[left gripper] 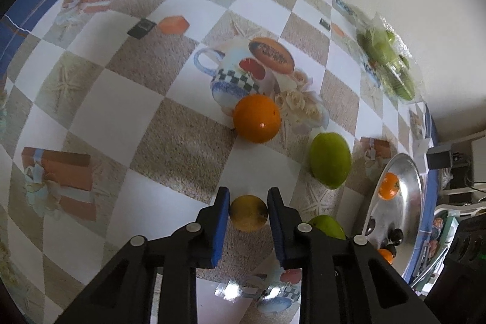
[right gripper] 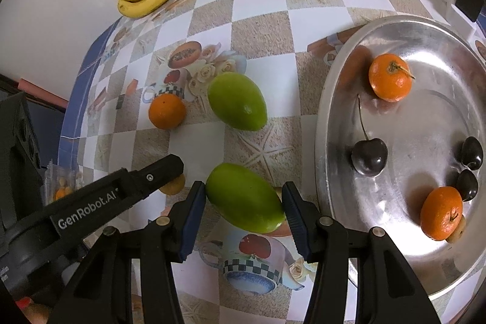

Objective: Organize fruits
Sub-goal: 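Lower the right tool around a green mango while the left tool approaches a small yellow fruit, then lift the mango with the right tool while the left tool carries the yellow fruit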

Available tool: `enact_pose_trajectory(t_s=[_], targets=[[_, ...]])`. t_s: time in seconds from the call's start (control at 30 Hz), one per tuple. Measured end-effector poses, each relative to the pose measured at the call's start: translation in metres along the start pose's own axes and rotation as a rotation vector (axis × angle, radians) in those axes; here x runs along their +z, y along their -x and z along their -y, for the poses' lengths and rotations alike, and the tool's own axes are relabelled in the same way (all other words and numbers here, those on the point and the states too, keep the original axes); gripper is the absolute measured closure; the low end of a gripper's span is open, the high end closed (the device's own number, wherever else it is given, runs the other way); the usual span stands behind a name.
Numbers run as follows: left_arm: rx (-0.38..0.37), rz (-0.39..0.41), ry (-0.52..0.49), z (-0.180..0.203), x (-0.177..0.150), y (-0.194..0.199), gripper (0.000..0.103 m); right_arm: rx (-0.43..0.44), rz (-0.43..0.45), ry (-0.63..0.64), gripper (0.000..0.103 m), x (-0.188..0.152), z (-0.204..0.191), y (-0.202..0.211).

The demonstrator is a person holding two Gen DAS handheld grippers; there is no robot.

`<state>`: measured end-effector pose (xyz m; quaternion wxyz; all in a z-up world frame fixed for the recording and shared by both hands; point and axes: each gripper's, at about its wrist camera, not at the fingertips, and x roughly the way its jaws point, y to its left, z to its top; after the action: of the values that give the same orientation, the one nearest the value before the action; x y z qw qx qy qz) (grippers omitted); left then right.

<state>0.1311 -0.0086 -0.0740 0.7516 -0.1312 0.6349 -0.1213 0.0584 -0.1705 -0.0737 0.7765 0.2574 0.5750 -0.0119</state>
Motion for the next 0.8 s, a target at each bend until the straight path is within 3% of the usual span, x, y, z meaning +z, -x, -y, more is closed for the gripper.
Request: enact_pose_trajectory(t_s=[0.37, 0.8], targets=[[-0.028, 0.089, -0.002, 0.004, 0.005, 0.03, 0.075, 0.046, 0.068, 0.002, 0.05, 0.004, -0.004, 0.028], [-0.02, 0.115, -0.034, 0.017, 0.003, 0.037, 0.075, 0.074, 0.127, -0.091, 0.05, 0.011, 0.027, 0.05]])
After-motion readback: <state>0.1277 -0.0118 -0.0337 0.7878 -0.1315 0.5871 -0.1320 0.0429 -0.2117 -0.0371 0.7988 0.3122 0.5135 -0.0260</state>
